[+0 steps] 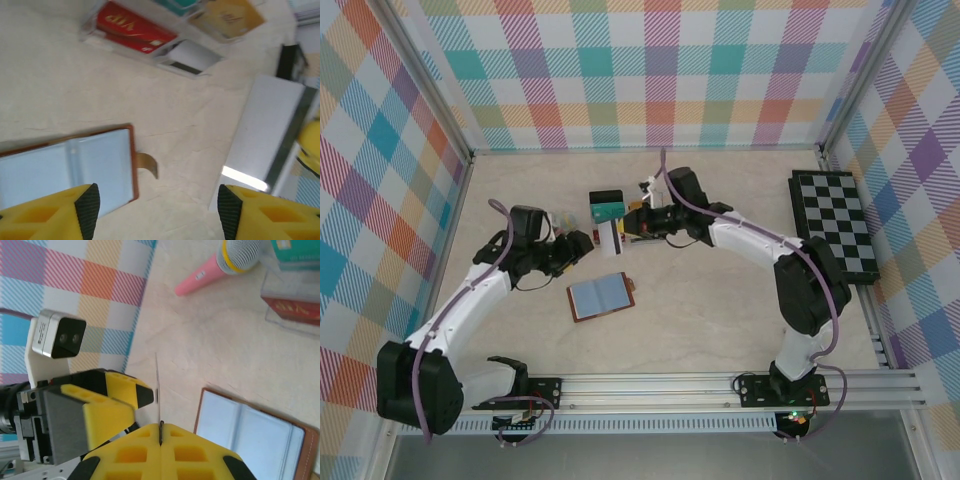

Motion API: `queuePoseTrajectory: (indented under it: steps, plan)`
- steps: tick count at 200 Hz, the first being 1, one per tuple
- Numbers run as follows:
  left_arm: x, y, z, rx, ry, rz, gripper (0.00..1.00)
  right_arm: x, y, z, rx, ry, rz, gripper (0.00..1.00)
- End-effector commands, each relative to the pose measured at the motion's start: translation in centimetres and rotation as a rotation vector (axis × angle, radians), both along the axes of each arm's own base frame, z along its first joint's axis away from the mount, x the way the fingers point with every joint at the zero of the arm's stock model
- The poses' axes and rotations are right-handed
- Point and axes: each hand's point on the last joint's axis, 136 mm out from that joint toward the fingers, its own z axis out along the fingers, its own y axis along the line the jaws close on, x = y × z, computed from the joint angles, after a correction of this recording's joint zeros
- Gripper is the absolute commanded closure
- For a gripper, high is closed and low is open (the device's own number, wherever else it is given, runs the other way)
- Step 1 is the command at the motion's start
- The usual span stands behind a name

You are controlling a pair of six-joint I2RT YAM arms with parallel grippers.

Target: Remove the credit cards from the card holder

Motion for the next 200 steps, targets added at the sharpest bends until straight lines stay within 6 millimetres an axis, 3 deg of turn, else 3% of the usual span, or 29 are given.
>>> queuePoseTrajectory:
  steps: [1, 23, 68, 93, 133, 139, 153, 164, 200]
  plan:
    - [0.7, -1.8, 4.3, -0.139, -0.120, -0.064, 0.29, -0.6, -0.3, 2.8, 0.131, 0.002, 0.076, 1.00]
    - [1.0, -3.8, 6.3, -0.282, -0.167, -0.138, 0.28, -0.8, -0.2, 4.4, 0.193, 0.013, 0.101, 1.00]
    - [1.6, -5.1, 7.5, -0.360, -0.190, -0.201, 0.34, -1.0, 0.3, 6.0, 0.272, 0.056, 0.139, 1.00]
    - [2.3, -5.5, 8.2, -0.404, -0.214, -0.208, 0.62, -1.1, 0.5, 5.8, 0.285, 0.087, 0.152, 1.00]
    - [2.6, -5.6, 9.4, -0.453, -0.284, -0.203, 0.96, -1.3, 0.5, 5.4, 0.285, 0.110, 0.159, 1.00]
    - [2.5, -5.6, 9.6, -0.456, -0.292, -0.203, 1.00, -1.3, 0.5, 5.4, 0.289, 0.116, 0.162, 0.96]
    - [2.4, -5.5, 10.0, -0.463, -0.305, -0.196, 1.00, -1.6, 0.7, 5.6, 0.297, 0.127, 0.169, 0.82]
    - [2.4, -5.4, 10.3, -0.463, -0.313, -0.188, 1.00, -1.9, 1.0, 5.8, 0.297, 0.128, 0.183, 0.76]
    - [2.5, -5.1, 10.9, -0.458, -0.318, -0.156, 1.00, -3.0, 1.6, 6.7, 0.308, 0.119, 0.215, 0.80]
